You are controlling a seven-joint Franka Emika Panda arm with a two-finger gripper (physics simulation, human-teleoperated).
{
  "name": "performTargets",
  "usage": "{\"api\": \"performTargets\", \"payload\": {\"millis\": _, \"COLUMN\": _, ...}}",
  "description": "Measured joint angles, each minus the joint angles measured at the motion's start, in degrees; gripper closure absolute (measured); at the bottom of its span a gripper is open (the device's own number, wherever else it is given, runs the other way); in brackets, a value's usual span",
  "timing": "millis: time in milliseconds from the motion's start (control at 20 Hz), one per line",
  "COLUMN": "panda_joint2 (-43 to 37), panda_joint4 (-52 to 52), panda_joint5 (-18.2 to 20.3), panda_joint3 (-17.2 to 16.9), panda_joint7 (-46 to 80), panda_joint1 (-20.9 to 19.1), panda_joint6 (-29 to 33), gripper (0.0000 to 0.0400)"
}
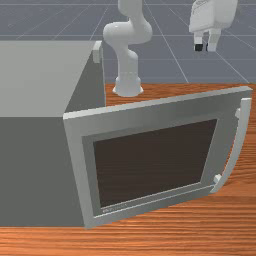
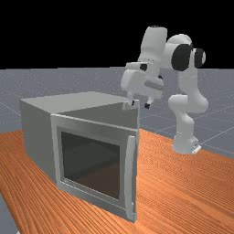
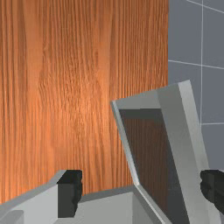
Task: Close the microwave
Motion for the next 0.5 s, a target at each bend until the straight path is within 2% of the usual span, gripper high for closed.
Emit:
{"api": "performTargets", "payload": {"millis": 100, "panda_joint2": -0.6, "panda_joint4": -0.8, "panda_joint5": -0.5, "panda_joint3": -0.1, "panda_joint7": 0.3, "panda_joint1": 0.1, "panda_joint6": 1.2, "gripper": 0.0000}}
{"api": "performTargets", "payload": {"millis": 150, "panda_joint2": -1.4, "panda_joint4": -2.7, "panda_joint5": -2.0, "panda_joint3": -0.3, "panda_joint7": 1.5, "panda_joint1": 0.2, "panda_joint6": 5.2, "gripper": 0.0000}}
{"api": "performTargets", "payload": {"millis": 250, "panda_joint2": 0.2, "panda_joint4": -0.7, "panda_joint5": -2.2, "panda_joint3": -0.5, "panda_joint7": 1.3, "panda_joint1": 0.3, "panda_joint6": 5.7, "gripper": 0.0000}}
{"api": "performTargets", "payload": {"millis": 350, "panda_joint2": 3.6, "panda_joint4": 4.4, "panda_joint5": -1.8, "panda_joint3": -0.6, "panda_joint7": 0.4, "panda_joint1": 0.2, "panda_joint6": 4.2, "gripper": 0.0000}}
{"api": "performTargets", "payload": {"millis": 400, "panda_joint2": 7.3, "panda_joint4": 11.1, "panda_joint5": -0.2, "panda_joint3": -0.4, "panda_joint7": -1.2, "panda_joint1": -0.1, "panda_joint6": -1.7, "gripper": 0.0000}}
{"api": "performTargets", "payload": {"millis": 500, "panda_joint2": 11.6, "panda_joint4": 18.2, "panda_joint5": -0.4, "panda_joint3": -0.6, "panda_joint7": -1.8, "panda_joint1": -0.1, "panda_joint6": -6.2, "gripper": 0.0000}}
